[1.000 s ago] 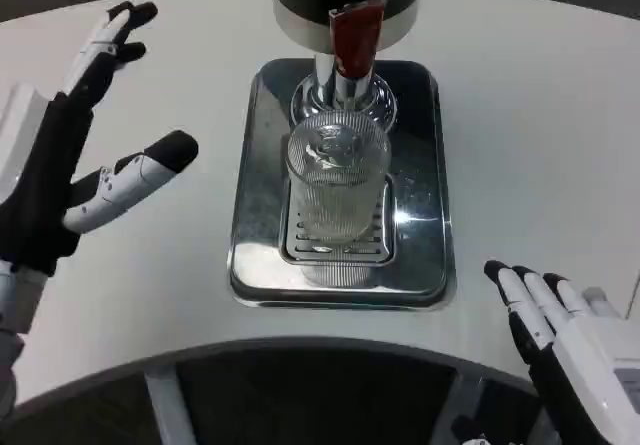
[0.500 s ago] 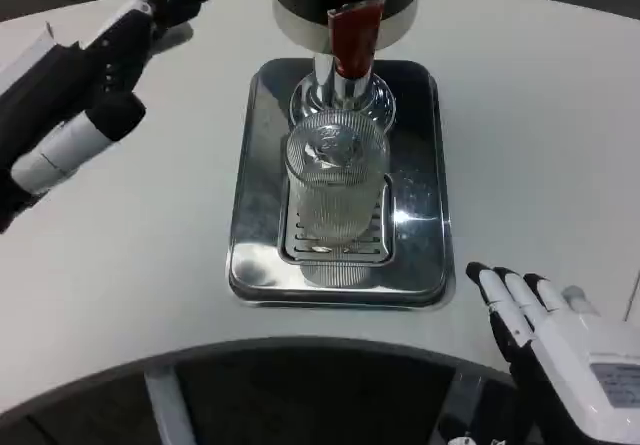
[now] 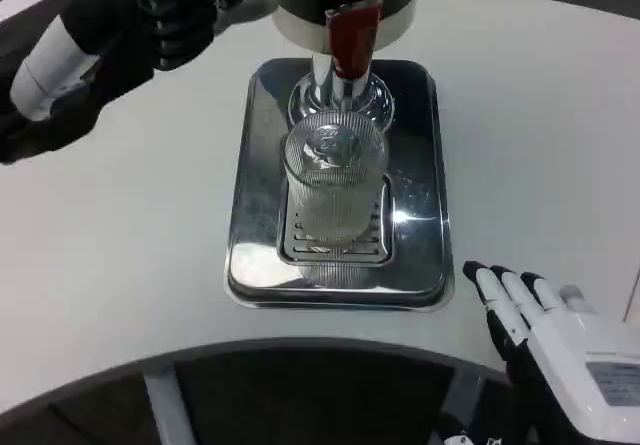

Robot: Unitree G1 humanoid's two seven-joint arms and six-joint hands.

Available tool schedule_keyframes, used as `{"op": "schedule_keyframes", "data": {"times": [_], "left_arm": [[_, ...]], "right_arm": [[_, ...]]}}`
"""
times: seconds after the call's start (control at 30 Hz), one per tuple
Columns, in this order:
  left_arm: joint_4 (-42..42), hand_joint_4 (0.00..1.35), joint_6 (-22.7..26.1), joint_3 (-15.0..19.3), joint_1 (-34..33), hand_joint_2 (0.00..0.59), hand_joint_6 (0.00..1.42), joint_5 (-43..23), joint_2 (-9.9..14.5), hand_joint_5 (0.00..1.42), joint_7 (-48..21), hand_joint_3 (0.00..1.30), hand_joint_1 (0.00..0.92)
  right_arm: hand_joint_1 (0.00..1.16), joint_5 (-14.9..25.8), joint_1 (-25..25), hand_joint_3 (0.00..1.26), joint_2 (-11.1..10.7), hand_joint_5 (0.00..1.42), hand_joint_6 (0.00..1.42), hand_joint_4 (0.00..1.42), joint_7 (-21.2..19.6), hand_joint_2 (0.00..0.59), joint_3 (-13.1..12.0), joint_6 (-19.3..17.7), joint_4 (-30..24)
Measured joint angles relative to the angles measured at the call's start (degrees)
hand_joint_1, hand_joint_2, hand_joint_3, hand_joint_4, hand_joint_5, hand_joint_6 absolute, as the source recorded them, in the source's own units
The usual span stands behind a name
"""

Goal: Grasp the cup under the faucet to collect the drink, then remove the cup.

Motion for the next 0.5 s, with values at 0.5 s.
{"op": "schedule_keyframes", "data": {"times": [0.5], "left_arm": [[8.71, 0.00, 0.74, -1.12, -7.87, 0.012, 0.00, 2.62, -5.95, 0.01, -3.42, 0.00, 0.000]], "right_arm": [[0.68, -0.85, 0.32, 0.00, 0.58, 0.00, 0.00, 0.00, 0.00, 0.303, 0.22, 0.32, -0.04]]}}
